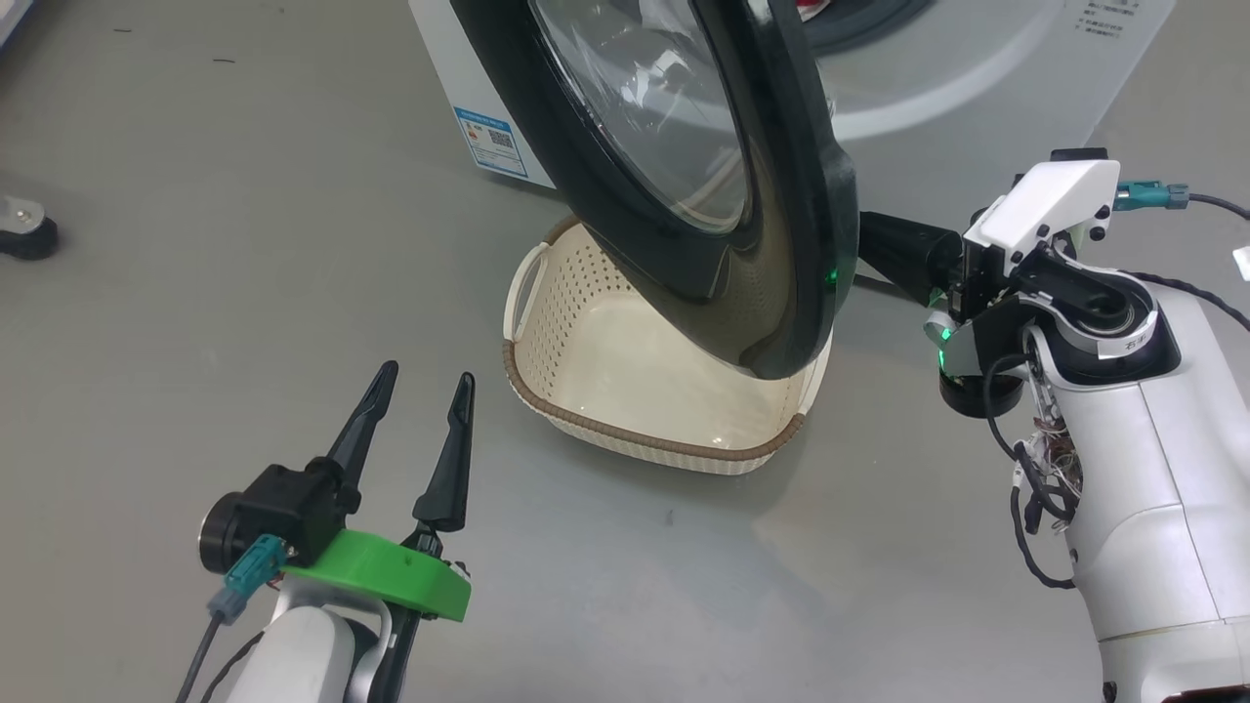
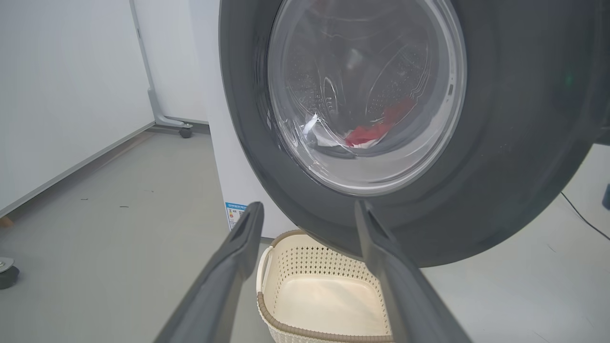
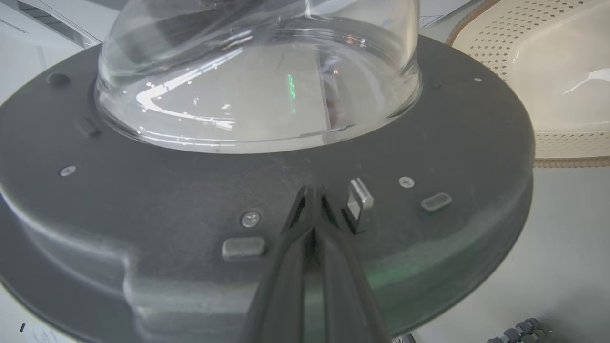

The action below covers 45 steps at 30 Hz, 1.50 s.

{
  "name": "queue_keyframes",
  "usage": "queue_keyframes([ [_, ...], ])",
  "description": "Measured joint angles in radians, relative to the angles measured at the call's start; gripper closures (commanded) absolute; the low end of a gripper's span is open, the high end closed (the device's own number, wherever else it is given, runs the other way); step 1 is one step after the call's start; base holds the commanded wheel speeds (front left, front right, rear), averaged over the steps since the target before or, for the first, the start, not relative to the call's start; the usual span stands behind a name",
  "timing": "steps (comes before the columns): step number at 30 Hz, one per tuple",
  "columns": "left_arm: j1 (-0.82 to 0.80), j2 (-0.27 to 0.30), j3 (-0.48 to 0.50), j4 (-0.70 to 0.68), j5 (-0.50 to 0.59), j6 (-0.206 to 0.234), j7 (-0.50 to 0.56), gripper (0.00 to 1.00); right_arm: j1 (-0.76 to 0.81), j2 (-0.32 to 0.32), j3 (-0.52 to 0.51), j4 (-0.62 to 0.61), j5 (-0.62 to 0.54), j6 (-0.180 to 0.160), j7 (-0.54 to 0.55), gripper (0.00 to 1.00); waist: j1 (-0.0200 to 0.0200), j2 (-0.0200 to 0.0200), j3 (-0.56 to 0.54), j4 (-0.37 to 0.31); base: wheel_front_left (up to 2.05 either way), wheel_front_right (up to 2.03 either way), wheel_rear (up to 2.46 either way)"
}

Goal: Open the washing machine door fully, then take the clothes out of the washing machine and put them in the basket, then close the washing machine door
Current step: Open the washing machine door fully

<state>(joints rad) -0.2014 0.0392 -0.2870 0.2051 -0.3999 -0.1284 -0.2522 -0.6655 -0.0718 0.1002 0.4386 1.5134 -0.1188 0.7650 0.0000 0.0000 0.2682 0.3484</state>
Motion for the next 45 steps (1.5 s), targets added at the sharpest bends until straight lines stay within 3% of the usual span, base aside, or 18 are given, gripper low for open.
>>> queue_keyframes([
  [11,0.017,0.000,0.004,-0.002,0.005,0.000,0.000,0.00,0.022,-0.001,0.065,-0.002,0.065,-0.007,0.014,1.00,0.0000,-0.0001,-0.014,0.018,0.00,0.00,0.00],
  [26,0.021,-0.001,-0.006,-0.004,0.005,0.000,0.000,0.00,0.031,0.000,0.283,-0.030,0.247,-0.008,0.011,1.00,0.0000,0.0000,-0.013,0.051,0.00,0.00,0.00],
  [45,0.025,-0.001,-0.008,-0.006,0.005,0.000,0.000,0.00,0.028,-0.002,0.469,-0.074,0.360,-0.009,-0.079,1.00,0.0000,0.0000,-0.011,0.077,0.00,0.00,0.00],
])
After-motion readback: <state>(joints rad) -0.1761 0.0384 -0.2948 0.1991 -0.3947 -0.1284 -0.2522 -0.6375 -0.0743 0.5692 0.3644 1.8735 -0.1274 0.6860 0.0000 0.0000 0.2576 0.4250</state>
